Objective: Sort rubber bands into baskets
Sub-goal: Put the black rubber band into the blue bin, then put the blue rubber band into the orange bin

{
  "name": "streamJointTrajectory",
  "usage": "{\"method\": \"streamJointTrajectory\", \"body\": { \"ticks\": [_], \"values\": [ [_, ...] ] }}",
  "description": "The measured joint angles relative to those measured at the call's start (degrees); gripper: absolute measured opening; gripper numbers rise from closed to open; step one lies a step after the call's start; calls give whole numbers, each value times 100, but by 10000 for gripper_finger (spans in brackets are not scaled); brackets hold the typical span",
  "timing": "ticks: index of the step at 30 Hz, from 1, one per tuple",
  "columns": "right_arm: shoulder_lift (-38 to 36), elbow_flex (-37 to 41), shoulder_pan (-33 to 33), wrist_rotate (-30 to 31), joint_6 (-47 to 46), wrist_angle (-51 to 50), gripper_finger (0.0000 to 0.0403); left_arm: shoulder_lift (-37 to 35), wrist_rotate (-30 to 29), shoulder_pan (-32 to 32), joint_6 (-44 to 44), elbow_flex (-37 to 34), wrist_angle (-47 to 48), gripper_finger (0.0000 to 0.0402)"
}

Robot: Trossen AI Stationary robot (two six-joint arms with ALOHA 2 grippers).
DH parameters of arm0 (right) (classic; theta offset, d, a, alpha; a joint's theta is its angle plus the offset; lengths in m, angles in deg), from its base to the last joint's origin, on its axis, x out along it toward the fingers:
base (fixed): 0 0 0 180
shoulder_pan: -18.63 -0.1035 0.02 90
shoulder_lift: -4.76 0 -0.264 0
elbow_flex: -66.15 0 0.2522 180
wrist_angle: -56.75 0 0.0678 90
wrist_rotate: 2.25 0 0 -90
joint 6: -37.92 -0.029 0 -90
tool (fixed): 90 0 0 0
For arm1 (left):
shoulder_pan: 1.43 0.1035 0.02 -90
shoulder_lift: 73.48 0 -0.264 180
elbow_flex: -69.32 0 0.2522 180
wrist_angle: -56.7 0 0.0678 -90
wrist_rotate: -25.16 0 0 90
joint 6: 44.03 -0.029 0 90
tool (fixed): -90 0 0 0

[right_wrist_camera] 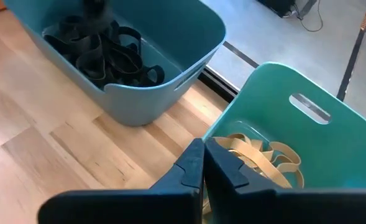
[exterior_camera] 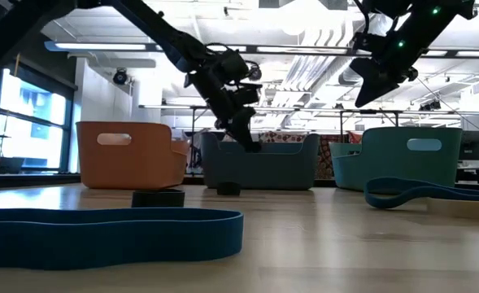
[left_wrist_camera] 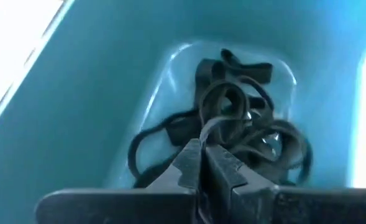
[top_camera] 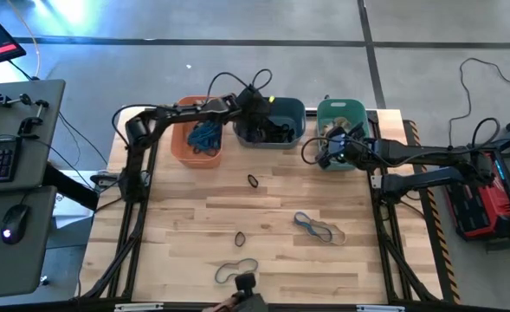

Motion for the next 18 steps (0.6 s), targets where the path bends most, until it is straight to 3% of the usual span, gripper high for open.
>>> {"method": "streamJointTrajectory", "body": {
  "ticks": [7, 18],
  "values": [
    [2, 0, -25, -411, 9, -14, 0, 145, 0, -25, -321, 89, 168, 34],
    [2, 0, -102, -549, 220, -18, 19, -126, -148, -316, -423, 89, 85, 142]
  ]
}}
